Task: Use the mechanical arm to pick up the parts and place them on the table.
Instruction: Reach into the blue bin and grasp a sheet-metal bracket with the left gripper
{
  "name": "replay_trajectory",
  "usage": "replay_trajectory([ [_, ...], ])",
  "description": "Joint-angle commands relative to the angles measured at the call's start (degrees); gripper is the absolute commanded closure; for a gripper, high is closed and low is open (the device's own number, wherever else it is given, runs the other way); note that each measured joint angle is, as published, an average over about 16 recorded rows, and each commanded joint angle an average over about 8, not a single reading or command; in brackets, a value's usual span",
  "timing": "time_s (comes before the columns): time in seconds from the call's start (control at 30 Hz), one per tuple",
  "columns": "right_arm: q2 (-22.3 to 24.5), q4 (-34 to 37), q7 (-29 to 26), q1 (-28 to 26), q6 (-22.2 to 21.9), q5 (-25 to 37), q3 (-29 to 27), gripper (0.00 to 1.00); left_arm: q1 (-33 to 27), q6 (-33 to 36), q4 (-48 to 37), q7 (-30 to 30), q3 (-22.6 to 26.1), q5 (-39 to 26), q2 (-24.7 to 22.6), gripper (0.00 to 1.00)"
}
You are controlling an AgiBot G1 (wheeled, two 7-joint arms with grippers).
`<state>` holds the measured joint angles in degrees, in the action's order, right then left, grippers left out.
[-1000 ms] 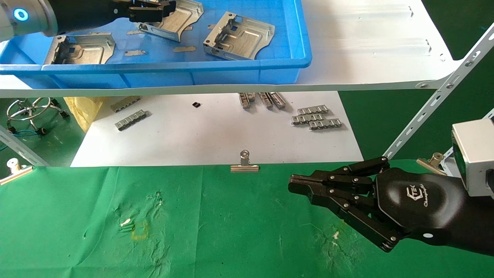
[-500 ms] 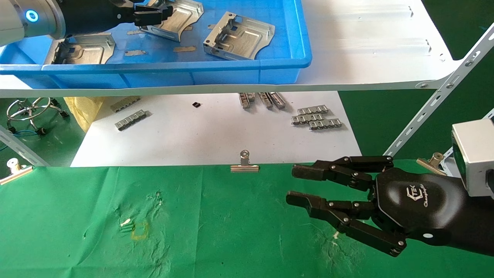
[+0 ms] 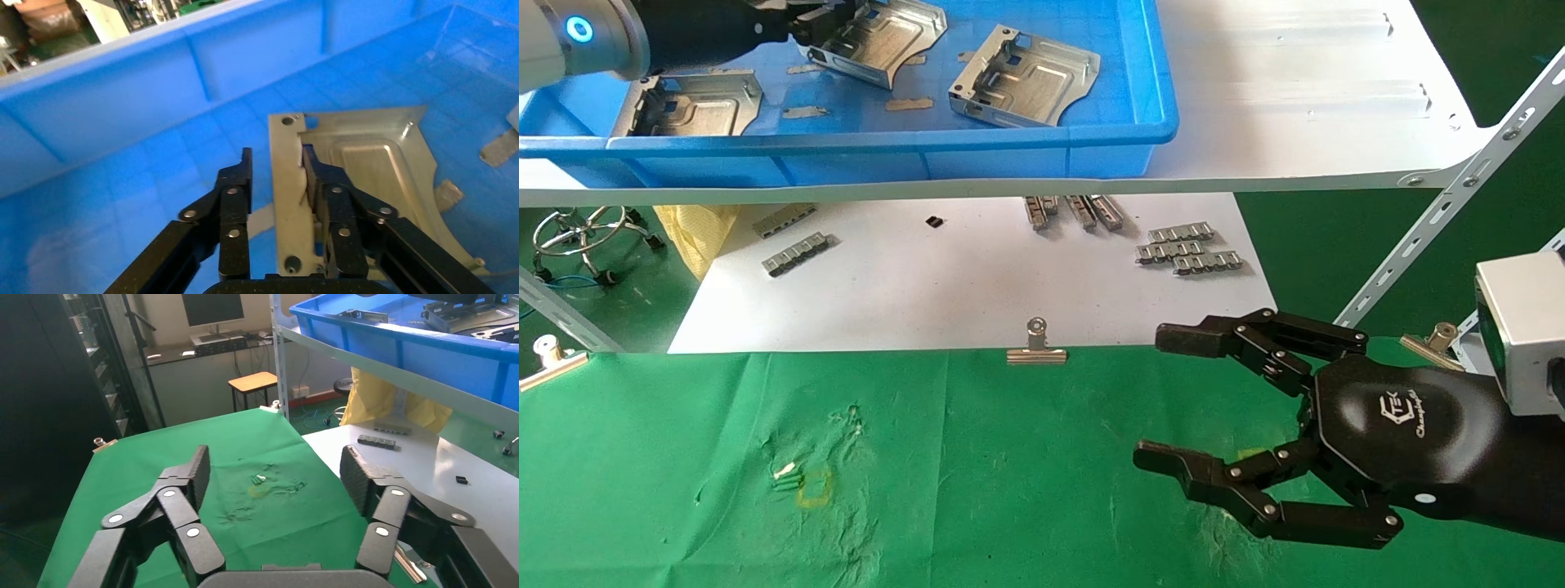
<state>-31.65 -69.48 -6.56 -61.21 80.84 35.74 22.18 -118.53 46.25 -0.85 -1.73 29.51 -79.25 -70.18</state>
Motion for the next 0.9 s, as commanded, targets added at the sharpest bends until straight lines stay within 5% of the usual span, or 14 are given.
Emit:
replay_trajectory([
  [0.03,0.0,0.0,0.0,0.0,0.0,0.0,0.0,0.0,0.1,0.0,-0.2,-0.4,0.1,-0.1,-0.1,1.0],
  [0.43,0.0,0.0,0.0,0.0,0.0,0.0,0.0,0.0,-1.9,5.1,3.0,1.1,-1.1,1.7,2.1,1.0],
  [0.9,0.0,0.0,0.0,0.0,0.0,0.0,0.0,0.0,-0.1,37.8,8.2,14.2,-3.7,6.7,10.5,1.0],
])
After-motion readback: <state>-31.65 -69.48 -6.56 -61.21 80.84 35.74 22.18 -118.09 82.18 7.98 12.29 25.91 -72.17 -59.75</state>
